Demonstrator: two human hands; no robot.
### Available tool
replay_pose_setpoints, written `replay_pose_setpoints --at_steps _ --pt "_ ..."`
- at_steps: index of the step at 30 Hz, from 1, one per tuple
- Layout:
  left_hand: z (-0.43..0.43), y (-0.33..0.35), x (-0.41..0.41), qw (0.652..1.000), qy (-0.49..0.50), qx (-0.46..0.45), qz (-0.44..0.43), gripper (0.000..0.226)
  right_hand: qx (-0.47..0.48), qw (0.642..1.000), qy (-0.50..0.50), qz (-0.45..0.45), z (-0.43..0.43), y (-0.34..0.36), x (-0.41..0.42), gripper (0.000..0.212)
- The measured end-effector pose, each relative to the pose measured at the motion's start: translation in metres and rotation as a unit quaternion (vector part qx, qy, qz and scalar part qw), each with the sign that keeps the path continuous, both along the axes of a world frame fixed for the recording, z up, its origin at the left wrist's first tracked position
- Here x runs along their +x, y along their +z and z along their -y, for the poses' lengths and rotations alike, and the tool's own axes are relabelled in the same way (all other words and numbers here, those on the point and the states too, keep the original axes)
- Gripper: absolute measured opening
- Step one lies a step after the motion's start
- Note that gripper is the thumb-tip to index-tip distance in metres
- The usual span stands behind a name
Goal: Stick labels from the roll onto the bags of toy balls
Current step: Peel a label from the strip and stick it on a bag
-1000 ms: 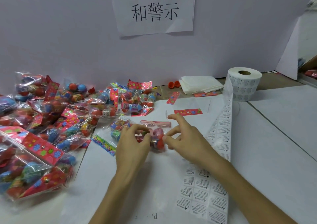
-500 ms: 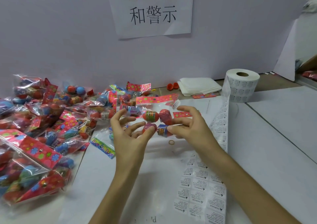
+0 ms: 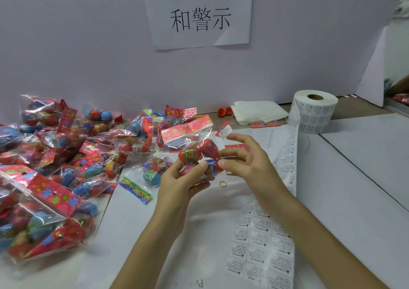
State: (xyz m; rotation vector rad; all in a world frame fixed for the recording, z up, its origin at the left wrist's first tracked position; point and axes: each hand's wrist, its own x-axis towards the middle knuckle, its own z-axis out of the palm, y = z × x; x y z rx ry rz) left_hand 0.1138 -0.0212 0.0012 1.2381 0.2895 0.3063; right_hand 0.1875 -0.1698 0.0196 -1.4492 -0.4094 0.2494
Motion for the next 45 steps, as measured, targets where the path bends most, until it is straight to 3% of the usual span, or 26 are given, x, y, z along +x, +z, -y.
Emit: replay_pose_setpoints --at_steps 5,9,12,21,30,41,45 --pt "-0.006 -0.003 0.003 0.996 0.042 -0.054 -0.051 0.02 0.007 1.0 -0.009 0.01 0.002 0.001 0.003 0.029" --pt "-0.008 0.0 0.004 0.991 0.077 -0.102 -0.039 0.038 0.049 0.995 0.082 -0.03 0.004 0.002 0.004 0.031" --pt "-0.006 0.003 0.003 0.991 0.065 -0.115 -0.014 0.048 0.019 0.991 0.129 -0.028 0.002 0.0 0.002 0.033" --pt "-0.004 0.007 0.002 0.992 0.05 -0.113 0.0 0.063 -0.017 0.991 0.132 -0.025 -0.002 -0.002 -0.002 0.036" --pt "-0.006 0.002 0.003 0.993 0.055 -0.1 0.003 0.032 -0.049 0.991 0.122 -0.007 -0.004 -0.003 -0.002 0.035" --pt "-0.006 0.0 0.005 0.996 0.077 -0.046 -0.019 0.037 -0.106 0.986 0.074 0.102 -0.007 -0.009 -0.004 0.028" --pt "-0.005 0.0 0.006 0.996 0.081 -0.036 -0.021 0.04 -0.151 0.972 0.048 0.173 -0.006 -0.014 -0.005 0.036"
